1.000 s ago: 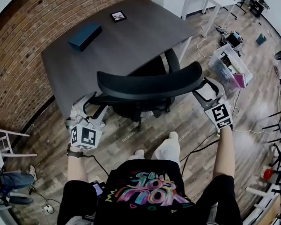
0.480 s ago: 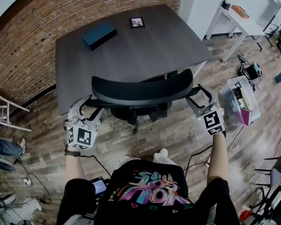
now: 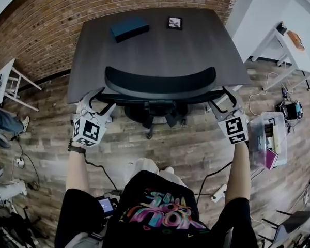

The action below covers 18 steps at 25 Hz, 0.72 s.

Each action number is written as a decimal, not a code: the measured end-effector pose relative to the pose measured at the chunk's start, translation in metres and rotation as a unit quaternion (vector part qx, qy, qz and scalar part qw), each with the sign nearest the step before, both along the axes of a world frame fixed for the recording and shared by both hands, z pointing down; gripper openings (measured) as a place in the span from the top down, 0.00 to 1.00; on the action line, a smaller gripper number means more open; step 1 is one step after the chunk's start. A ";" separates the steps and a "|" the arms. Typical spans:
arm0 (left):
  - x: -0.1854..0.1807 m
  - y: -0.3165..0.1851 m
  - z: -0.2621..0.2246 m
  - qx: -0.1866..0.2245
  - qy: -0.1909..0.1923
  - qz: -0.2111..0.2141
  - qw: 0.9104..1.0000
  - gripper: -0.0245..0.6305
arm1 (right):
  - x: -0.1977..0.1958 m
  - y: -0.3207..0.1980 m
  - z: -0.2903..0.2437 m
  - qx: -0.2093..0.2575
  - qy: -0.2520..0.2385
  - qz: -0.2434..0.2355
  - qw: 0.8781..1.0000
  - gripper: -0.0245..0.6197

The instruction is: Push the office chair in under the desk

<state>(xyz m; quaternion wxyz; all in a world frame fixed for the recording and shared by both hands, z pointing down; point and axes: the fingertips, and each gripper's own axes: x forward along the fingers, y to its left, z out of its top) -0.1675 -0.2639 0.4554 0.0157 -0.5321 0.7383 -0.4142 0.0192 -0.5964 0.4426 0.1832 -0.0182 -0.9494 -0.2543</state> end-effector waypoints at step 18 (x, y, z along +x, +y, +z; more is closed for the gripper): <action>-0.010 -0.016 0.003 0.007 -0.009 -0.019 1.000 0.56 | -0.037 -0.028 0.003 -0.001 -0.003 -0.035 0.999 0.51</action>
